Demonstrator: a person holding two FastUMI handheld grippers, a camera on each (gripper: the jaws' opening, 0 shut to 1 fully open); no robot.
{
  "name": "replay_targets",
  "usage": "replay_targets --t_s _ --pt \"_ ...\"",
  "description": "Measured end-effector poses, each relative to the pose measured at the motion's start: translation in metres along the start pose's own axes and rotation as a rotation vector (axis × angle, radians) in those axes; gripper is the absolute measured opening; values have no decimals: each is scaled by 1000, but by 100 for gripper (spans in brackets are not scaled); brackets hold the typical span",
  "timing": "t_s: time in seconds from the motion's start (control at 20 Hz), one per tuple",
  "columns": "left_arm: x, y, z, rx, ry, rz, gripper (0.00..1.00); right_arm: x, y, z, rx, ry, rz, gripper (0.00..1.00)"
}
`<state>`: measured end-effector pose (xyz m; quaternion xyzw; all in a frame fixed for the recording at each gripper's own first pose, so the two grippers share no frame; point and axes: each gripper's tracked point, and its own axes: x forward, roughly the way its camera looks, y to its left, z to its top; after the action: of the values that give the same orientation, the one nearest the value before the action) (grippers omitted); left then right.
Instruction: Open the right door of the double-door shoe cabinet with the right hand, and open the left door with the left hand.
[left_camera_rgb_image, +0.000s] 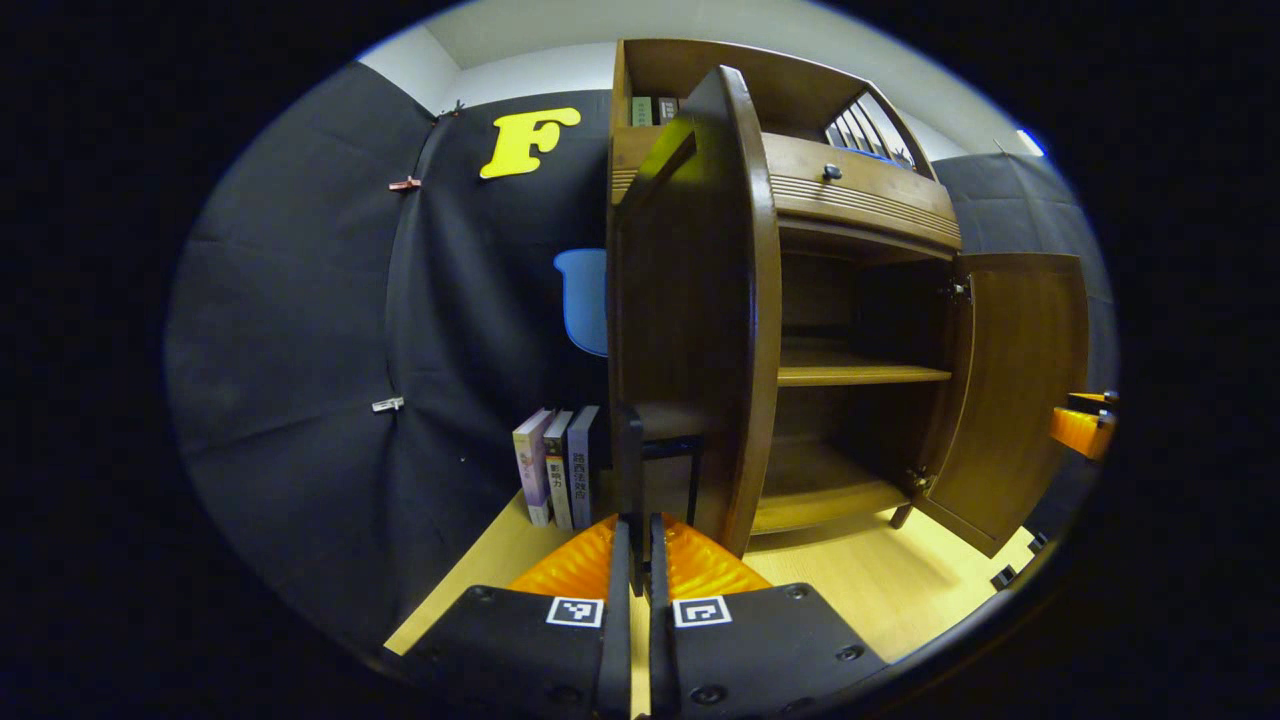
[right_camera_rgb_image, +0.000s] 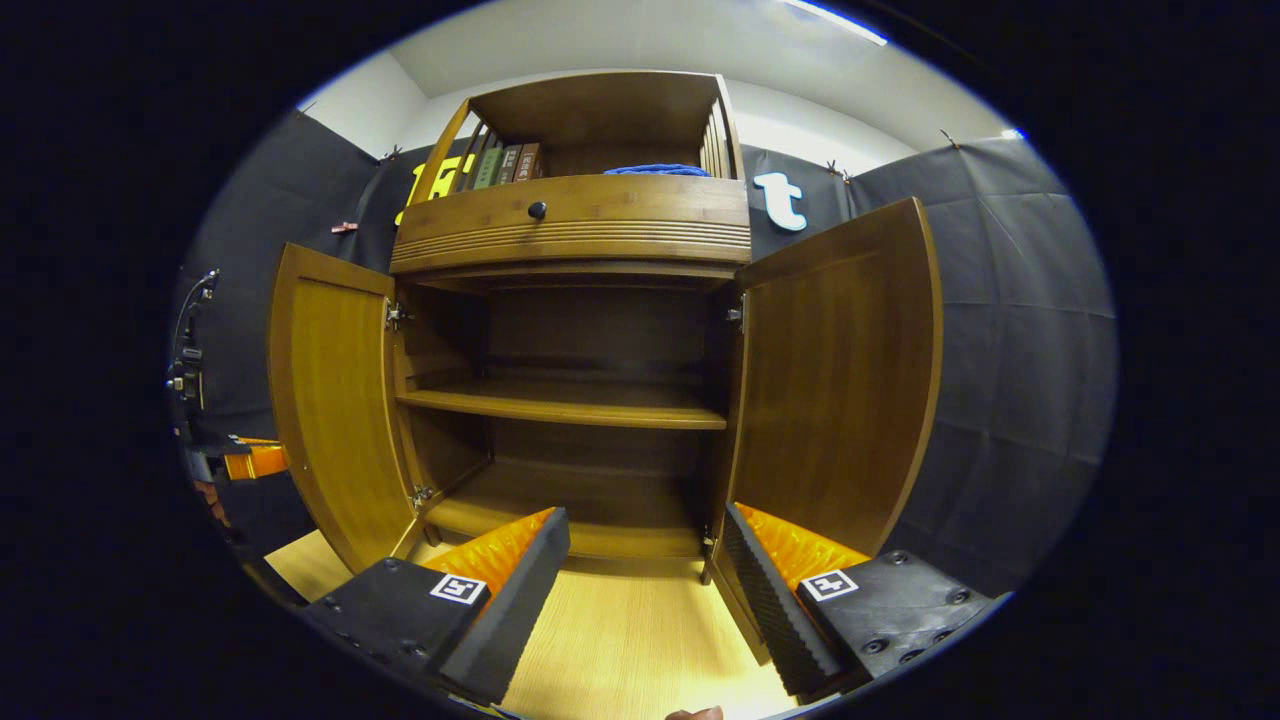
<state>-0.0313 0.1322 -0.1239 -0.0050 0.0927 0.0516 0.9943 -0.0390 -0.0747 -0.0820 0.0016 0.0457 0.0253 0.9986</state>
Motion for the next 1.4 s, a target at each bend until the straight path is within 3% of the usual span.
replay_targets --t_s 0.2,0.45,0.95,1.2,1.4 --pt "-2 36 -2 -15 9 57 11 -2 10 3 1 0 19 98" --pt "-6 49 -4 -56 27 49 11 1 24 0 -14 8 44 98" --pt "-33 28 10 -19 -25 82 10 7 24 8 -11 -5 70 96" --pt "-50 0 21 -9 -58 53 11 9 24 13 -9 -11 93 96" --pt "-56 -28 27 -2 -75 13 61 8 21 17 -8 -24 99 98"
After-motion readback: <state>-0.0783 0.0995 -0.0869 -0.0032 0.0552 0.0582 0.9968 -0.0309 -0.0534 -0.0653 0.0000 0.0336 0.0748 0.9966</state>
